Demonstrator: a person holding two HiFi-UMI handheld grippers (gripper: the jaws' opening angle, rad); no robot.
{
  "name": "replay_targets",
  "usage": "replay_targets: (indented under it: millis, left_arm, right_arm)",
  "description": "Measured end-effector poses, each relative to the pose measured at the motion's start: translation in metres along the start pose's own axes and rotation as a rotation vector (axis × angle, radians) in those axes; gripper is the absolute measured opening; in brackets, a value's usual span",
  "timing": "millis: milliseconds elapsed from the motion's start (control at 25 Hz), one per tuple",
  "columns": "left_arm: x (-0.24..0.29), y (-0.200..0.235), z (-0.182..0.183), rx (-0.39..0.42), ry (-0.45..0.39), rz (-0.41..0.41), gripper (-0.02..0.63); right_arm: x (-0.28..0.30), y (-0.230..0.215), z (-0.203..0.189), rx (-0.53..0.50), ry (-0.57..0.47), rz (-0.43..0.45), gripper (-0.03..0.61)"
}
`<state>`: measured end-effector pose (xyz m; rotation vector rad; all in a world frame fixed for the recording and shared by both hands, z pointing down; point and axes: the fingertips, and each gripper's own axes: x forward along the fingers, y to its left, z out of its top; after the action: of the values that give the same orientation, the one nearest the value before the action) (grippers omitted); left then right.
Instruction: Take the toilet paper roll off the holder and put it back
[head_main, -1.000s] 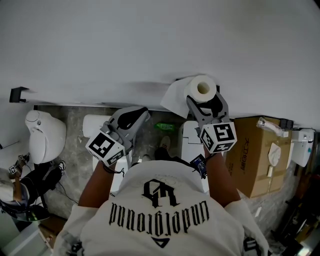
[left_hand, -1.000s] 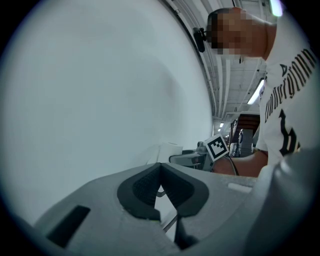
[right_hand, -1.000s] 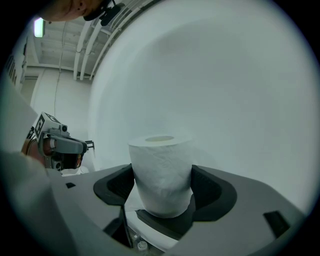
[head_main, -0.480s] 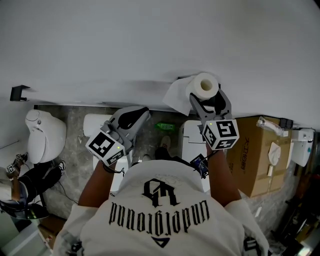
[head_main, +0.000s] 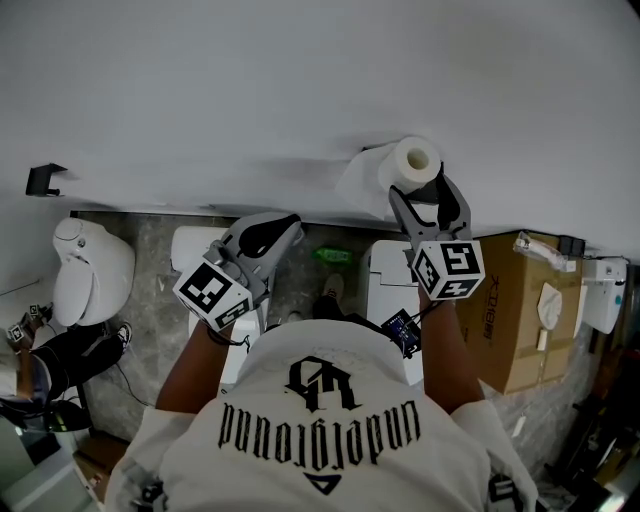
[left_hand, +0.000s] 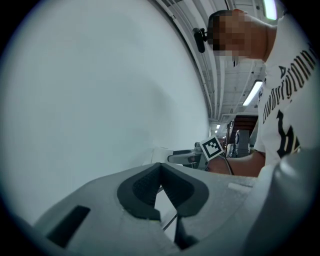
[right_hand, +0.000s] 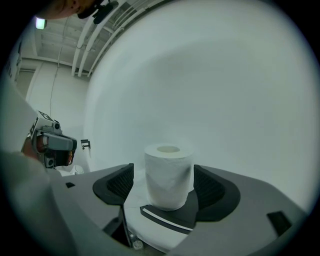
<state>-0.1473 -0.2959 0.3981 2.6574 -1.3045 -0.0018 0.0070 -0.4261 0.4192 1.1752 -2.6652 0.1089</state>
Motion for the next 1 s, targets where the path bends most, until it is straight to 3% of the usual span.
replay_targets:
  millis: [1000]
  left_arm:
    - [-0.086,-0.050,0.026,0.088,-0.069,-0.025,0.014]
  right_arm:
    - [-0.083,0.092,0.030,-0.026,-0.105,-0.011,0.327]
